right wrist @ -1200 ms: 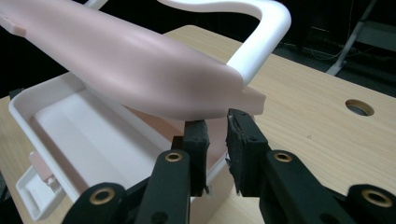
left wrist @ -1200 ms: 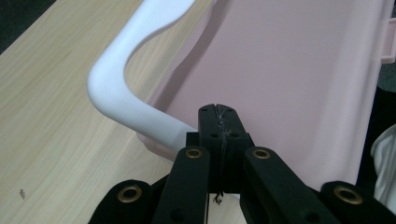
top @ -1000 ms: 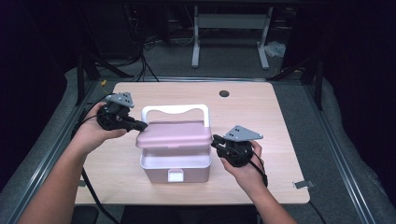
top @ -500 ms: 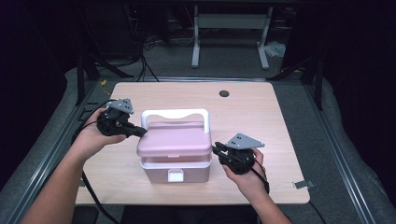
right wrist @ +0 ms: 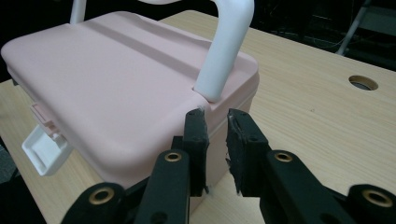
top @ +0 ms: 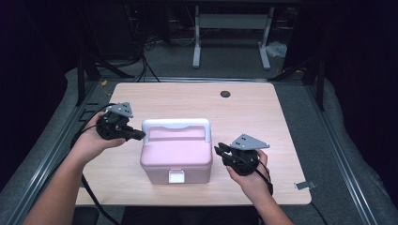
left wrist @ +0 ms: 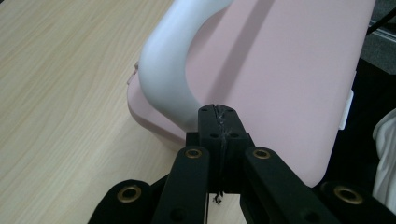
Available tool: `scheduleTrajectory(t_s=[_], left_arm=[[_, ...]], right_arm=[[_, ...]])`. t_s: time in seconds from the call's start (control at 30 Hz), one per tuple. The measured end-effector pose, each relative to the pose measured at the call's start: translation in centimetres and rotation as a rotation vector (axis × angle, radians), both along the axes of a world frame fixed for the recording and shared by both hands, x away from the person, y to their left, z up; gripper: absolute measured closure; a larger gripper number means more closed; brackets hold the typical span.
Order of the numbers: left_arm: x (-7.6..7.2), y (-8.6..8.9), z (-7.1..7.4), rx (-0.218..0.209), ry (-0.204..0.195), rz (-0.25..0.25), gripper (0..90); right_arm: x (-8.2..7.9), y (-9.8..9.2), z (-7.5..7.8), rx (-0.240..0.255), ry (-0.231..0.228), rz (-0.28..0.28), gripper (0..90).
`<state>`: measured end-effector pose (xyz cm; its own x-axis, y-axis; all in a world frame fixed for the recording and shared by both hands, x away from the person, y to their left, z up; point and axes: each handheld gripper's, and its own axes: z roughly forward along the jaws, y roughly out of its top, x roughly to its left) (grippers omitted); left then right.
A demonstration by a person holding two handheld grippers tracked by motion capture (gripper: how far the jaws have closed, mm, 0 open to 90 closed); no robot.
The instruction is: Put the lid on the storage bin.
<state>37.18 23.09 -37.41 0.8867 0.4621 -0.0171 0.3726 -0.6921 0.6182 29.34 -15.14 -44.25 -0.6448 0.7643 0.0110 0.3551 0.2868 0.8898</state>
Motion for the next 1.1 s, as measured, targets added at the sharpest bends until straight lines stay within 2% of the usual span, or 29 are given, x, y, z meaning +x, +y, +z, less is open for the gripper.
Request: scheduleTrajectory(t_s=[0.2, 0.37, 0.53, 0.67, 0.77, 0.87, 0.97, 1.1], left_arm=[[-0.1, 1.7, -0.3, -0.035, 0.005, 0.049, 87.9], [-0.1, 3.2, -0.7, -0.044, 0.010, 0.099, 84.5], [-0.1, 4.4, -1.7, -0.046, 0.017, 0.154, 76.1], [0.0, 5.3, -2.5, -0.055, 0.015, 0.209, 67.1], [0.0, 5.8, -3.3, -0.066, 0.015, 0.246, 63.1], [0.0, 6.0, -4.4, -0.061, 0.022, 0.265, 60.7], [-0.2, 6.0, -5.5, -0.057, 0.026, 0.279, 58.9], [-0.4, 6.3, -7.2, -0.085, 0.032, 0.290, 56.6]], right_arm=[[0.5, -0.6, 0.0, -0.002, 0.004, -0.026, 73.5], [1.2, -1.9, 0.3, 0.001, 0.039, -0.073, 68.4], [2.0, -3.1, 0.2, -0.014, 0.082, -0.115, 61.3], [2.4, -4.0, 0.0, -0.020, 0.098, -0.140, 57.1], [2.7, -4.6, -0.2, -0.030, 0.105, -0.167, 55.5], [3.0, -4.8, -0.7, -0.061, 0.104, -0.199, 54.3], [3.3, -4.9, -1.5, -0.068, 0.125, -0.204, 53.4], [3.7, -5.1, -2.6, -0.069, 0.140, -0.220, 52.5]])
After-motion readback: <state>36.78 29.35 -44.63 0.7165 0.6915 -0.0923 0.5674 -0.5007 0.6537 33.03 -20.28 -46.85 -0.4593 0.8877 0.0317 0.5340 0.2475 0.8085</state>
